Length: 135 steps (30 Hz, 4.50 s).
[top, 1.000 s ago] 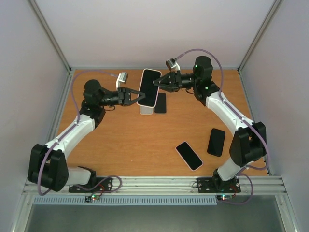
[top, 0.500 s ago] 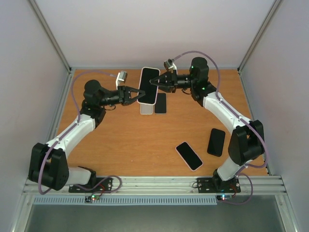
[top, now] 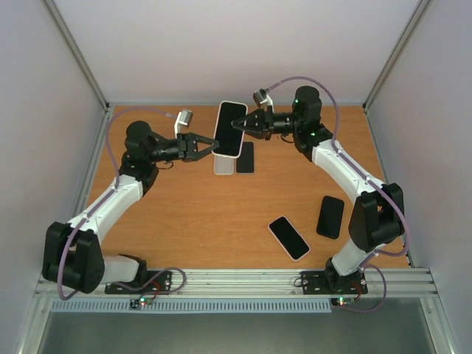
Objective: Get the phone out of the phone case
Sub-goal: Remove the phone case from the phone.
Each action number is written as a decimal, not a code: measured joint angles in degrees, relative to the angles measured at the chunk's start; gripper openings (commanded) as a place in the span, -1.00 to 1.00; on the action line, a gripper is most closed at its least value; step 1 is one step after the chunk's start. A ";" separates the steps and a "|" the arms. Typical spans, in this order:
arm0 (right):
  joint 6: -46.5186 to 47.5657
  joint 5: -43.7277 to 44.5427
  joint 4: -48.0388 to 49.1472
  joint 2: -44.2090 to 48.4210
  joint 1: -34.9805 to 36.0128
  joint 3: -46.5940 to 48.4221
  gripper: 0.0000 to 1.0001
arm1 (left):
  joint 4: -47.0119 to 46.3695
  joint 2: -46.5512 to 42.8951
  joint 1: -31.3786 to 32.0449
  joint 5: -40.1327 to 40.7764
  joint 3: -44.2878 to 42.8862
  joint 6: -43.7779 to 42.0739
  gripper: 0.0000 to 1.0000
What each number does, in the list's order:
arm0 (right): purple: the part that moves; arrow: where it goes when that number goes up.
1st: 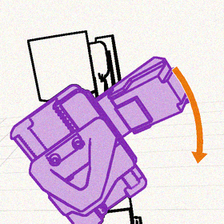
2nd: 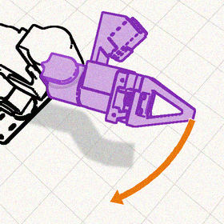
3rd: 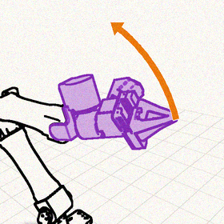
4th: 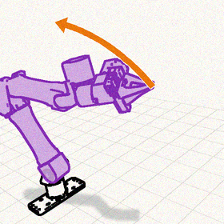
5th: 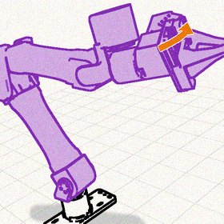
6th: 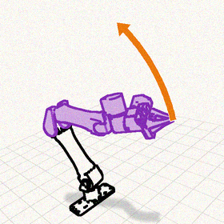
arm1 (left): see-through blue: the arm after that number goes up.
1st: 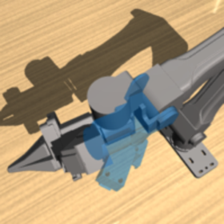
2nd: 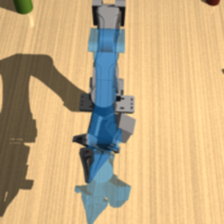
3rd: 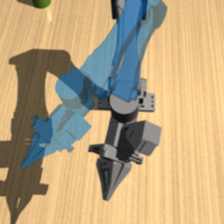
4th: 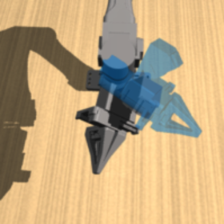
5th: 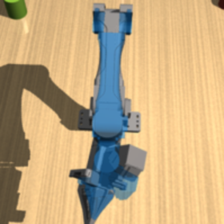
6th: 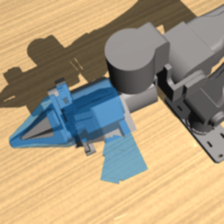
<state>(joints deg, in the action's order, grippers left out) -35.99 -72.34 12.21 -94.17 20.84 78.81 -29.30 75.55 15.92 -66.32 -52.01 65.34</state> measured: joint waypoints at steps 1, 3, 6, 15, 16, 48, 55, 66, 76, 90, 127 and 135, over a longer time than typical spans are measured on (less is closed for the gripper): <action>-1.14 -0.17 1.44 -0.02 -0.39 0.00 -0.97 | 0.24 -0.42 -0.31 -0.50 0.00 -0.20 -0.25; -3.54 -0.42 4.44 -0.02 -1.25 0.00 -0.97 | 0.46 -1.44 -0.63 -1.38 0.00 -0.61 -0.24; -6.54 -0.59 8.22 -0.02 -2.08 0.00 -0.97 | 0.90 -3.04 -0.85 -2.27 0.02 -1.42 -0.23; -9.18 -1.03 11.82 0.00 -2.25 -0.26 -0.98 | 3.04 -4.17 -0.83 -2.62 0.07 -3.96 -0.22; -9.20 -1.05 11.82 0.00 -2.25 -0.28 -0.98 | 3.28 -4.17 -0.83 -2.60 0.07 -4.17 -0.22; -14.34 -1.20 20.63 0.02 -2.82 -2.80 -0.98 | 9.05 -2.86 -0.96 -0.63 -0.55 -8.90 -0.32; -19.78 -2.99 27.56 0.17 -2.12 -2.86 -0.97 | 12.35 0.52 -1.90 2.08 -0.55 -9.29 -0.27; -11.34 -3.02 16.24 0.20 -2.05 -1.97 -0.98 | 10.86 -1.81 -2.03 1.01 0.02 -8.66 0.02; 8.79 -0.55 -8.76 4.26 -2.86 0.46 -0.97 | 18.60 -3.56 -2.05 -0.37 -3.54 -16.37 0.37; 18.75 2.27 -19.50 10.19 -5.55 0.48 -0.98 | 49.33 -2.16 -3.37 -0.37 -15.67 -41.53 0.57; 13.29 3.80 -14.53 10.29 -5.53 -0.20 -0.98 | 20.81 -3.96 -1.01 0.13 -4.20 -17.75 0.39; 11.61 3.80 -12.57 9.88 -5.53 -0.44 -0.98 | 20.15 -2.91 1.81 0.13 -4.55 -17.77 0.34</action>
<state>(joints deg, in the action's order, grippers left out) -24.38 -68.53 -0.36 -84.29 15.31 78.37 -9.15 72.64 17.74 -66.19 -56.55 47.57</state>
